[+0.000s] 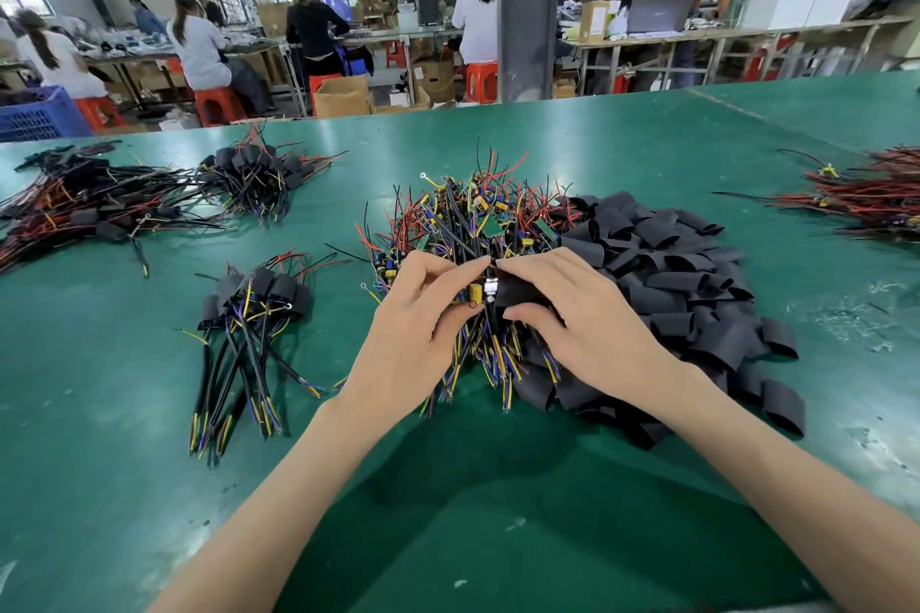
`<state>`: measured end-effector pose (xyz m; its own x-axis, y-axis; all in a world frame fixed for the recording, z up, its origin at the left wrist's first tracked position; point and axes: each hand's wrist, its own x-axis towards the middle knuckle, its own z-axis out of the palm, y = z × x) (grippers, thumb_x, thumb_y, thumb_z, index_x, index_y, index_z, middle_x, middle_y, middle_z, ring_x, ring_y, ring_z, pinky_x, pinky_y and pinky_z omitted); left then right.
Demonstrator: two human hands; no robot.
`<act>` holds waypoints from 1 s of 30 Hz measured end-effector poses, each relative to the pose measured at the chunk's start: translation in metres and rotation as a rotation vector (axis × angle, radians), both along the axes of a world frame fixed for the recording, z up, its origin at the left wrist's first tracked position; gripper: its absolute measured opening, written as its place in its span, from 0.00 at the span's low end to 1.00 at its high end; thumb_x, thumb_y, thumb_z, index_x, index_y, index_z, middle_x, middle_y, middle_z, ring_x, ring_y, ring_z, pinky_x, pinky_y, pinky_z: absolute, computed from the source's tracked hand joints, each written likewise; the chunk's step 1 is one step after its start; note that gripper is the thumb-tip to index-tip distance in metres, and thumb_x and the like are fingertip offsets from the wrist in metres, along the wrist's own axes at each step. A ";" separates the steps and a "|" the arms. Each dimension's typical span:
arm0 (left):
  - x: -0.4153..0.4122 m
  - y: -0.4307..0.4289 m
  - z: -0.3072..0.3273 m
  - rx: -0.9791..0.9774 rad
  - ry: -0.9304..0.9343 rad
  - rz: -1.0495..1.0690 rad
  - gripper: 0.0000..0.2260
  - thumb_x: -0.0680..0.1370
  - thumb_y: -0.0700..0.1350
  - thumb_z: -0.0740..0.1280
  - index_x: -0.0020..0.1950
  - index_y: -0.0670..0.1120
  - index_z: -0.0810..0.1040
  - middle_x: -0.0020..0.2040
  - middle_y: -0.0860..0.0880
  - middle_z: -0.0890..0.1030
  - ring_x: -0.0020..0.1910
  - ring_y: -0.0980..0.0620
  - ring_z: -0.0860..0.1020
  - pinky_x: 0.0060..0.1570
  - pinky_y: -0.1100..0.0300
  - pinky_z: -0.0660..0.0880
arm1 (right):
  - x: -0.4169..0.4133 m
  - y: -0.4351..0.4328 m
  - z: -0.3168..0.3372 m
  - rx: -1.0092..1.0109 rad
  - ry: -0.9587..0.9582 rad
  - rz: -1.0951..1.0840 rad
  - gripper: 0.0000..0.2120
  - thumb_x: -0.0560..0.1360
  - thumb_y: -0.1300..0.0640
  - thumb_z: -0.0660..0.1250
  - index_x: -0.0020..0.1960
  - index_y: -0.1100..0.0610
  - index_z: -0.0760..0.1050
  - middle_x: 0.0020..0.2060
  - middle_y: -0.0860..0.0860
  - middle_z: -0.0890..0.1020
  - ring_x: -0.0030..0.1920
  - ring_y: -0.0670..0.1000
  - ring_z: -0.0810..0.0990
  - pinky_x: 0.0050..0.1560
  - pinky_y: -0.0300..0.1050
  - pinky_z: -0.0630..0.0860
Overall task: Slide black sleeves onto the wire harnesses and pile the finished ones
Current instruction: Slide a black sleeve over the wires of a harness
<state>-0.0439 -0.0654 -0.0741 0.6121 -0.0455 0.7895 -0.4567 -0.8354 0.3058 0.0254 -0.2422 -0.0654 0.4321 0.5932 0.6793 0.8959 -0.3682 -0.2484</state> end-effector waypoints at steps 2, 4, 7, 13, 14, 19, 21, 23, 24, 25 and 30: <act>-0.001 0.000 0.000 -0.011 0.003 0.019 0.18 0.73 0.33 0.70 0.63 0.42 0.77 0.49 0.46 0.74 0.45 0.54 0.73 0.51 0.71 0.69 | 0.003 0.000 -0.002 -0.007 -0.015 0.005 0.18 0.74 0.58 0.68 0.62 0.62 0.75 0.53 0.54 0.80 0.54 0.56 0.76 0.55 0.49 0.71; -0.001 -0.001 0.001 -0.033 0.002 0.039 0.17 0.73 0.35 0.71 0.61 0.42 0.78 0.48 0.47 0.75 0.45 0.55 0.74 0.50 0.71 0.69 | 0.005 -0.001 -0.003 -0.011 -0.040 0.002 0.18 0.73 0.57 0.68 0.62 0.62 0.75 0.54 0.53 0.80 0.54 0.55 0.76 0.56 0.48 0.71; -0.003 -0.001 0.001 -0.064 0.007 0.040 0.15 0.72 0.36 0.72 0.58 0.43 0.80 0.47 0.47 0.77 0.43 0.55 0.75 0.48 0.68 0.71 | 0.008 -0.002 -0.003 -0.014 -0.078 0.007 0.19 0.73 0.57 0.69 0.62 0.62 0.75 0.54 0.53 0.80 0.54 0.54 0.75 0.57 0.47 0.71; 0.000 -0.001 0.002 -0.031 -0.052 0.012 0.12 0.72 0.31 0.71 0.53 0.39 0.82 0.47 0.44 0.79 0.47 0.56 0.75 0.52 0.72 0.69 | 0.007 -0.002 -0.002 -0.028 -0.047 0.030 0.19 0.75 0.56 0.66 0.63 0.64 0.75 0.54 0.54 0.81 0.52 0.55 0.76 0.58 0.42 0.69; 0.001 -0.001 0.002 -0.026 -0.055 0.007 0.12 0.72 0.30 0.71 0.53 0.39 0.82 0.47 0.44 0.79 0.47 0.57 0.75 0.53 0.72 0.69 | 0.007 -0.002 -0.001 -0.038 -0.048 0.038 0.19 0.75 0.56 0.66 0.62 0.64 0.75 0.54 0.54 0.81 0.51 0.56 0.76 0.57 0.42 0.69; 0.002 -0.001 0.000 -0.018 -0.052 0.011 0.10 0.72 0.32 0.71 0.53 0.38 0.83 0.47 0.44 0.80 0.46 0.55 0.76 0.52 0.71 0.70 | 0.008 -0.002 -0.001 -0.060 -0.136 0.039 0.20 0.73 0.57 0.70 0.62 0.66 0.75 0.54 0.56 0.81 0.50 0.58 0.77 0.55 0.49 0.72; 0.002 -0.002 0.000 -0.019 -0.044 0.009 0.11 0.71 0.33 0.72 0.53 0.38 0.82 0.46 0.44 0.81 0.44 0.55 0.76 0.51 0.71 0.71 | 0.008 -0.001 -0.002 -0.072 -0.186 0.038 0.20 0.73 0.58 0.71 0.62 0.66 0.75 0.53 0.56 0.81 0.49 0.59 0.77 0.54 0.51 0.75; 0.000 -0.003 0.000 -0.046 -0.022 0.001 0.12 0.72 0.33 0.72 0.55 0.40 0.82 0.46 0.45 0.81 0.44 0.56 0.77 0.51 0.70 0.72 | 0.008 -0.001 -0.003 -0.074 -0.210 0.036 0.20 0.73 0.57 0.70 0.62 0.66 0.75 0.54 0.56 0.81 0.49 0.59 0.77 0.53 0.52 0.75; -0.001 -0.004 0.001 -0.077 0.001 -0.013 0.14 0.72 0.33 0.72 0.57 0.41 0.81 0.47 0.47 0.81 0.45 0.56 0.78 0.51 0.68 0.73 | 0.009 -0.001 -0.003 -0.066 -0.205 0.037 0.20 0.74 0.57 0.69 0.62 0.66 0.76 0.54 0.56 0.81 0.50 0.59 0.77 0.54 0.51 0.75; -0.002 -0.004 0.002 -0.112 0.025 -0.032 0.15 0.72 0.33 0.71 0.58 0.43 0.80 0.48 0.48 0.81 0.46 0.57 0.79 0.52 0.67 0.74 | 0.009 -0.001 -0.003 -0.055 -0.195 0.037 0.19 0.74 0.56 0.69 0.62 0.65 0.76 0.54 0.56 0.81 0.50 0.58 0.77 0.54 0.51 0.74; -0.005 -0.006 0.006 -0.323 0.139 -0.041 0.15 0.73 0.35 0.72 0.58 0.47 0.78 0.50 0.53 0.82 0.46 0.62 0.80 0.52 0.71 0.73 | 0.009 -0.001 -0.002 0.001 -0.177 0.030 0.19 0.74 0.57 0.68 0.61 0.66 0.76 0.54 0.56 0.81 0.50 0.58 0.77 0.56 0.48 0.72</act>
<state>-0.0484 -0.0710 -0.0682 0.7174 0.1662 0.6765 -0.4232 -0.6675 0.6127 0.0343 -0.2434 -0.0679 0.2880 0.6035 0.7435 0.9363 -0.3405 -0.0863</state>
